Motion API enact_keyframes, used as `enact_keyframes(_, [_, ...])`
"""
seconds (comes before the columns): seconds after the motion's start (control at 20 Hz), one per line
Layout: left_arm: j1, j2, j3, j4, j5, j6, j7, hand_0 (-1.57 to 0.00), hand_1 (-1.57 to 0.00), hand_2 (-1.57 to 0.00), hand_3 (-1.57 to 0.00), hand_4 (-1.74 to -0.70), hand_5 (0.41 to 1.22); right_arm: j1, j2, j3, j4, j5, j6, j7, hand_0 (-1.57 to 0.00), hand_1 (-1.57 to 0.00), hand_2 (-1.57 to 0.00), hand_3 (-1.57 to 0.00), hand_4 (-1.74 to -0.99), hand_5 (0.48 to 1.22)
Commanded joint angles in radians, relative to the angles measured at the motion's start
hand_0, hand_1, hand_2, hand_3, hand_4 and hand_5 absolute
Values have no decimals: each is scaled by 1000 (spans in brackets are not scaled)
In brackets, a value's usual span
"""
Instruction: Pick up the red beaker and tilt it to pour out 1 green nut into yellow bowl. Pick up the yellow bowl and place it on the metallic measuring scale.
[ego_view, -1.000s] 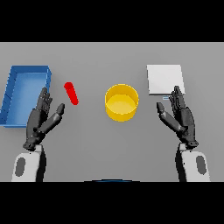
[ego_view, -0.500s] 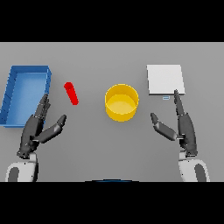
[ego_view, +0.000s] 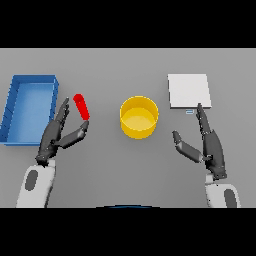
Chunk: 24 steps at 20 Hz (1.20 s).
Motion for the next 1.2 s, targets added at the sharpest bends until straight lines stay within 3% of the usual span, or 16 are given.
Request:
enact_keyframes(0.0, [-24, -2, 6, 15, 2, 5, -9, 1, 1, 1, 1, -1240, 641, 2, -6, -4, -7, -5, 3, 0, 1, 1, 1, 1, -1273, 632])
enact_keyframes(0.55, [-215, -11, 46, 274, -20, 28, -72, 1, 1, 1, 1, -1298, 691, 0, -6, -5, 15, 4, -1, -6, 1, 1, 1, 1, -1272, 644])
enact_keyframes(0.8, [-320, -1, 79, 379, -12, 28, -49, 1, 1, 1, 1, -1289, 683, -11, -1, -8, 3, -1, -5, 12, 1, 1, 1, 1, -1268, 641])
enact_keyframes(1.15, [-374, -31, 108, 475, 16, 24, -135, 1, 1, 0, 1, -1348, 704, -20, -16, -17, 6, 3, -7, 33, 1, 1, 1, 1, -1261, 641])
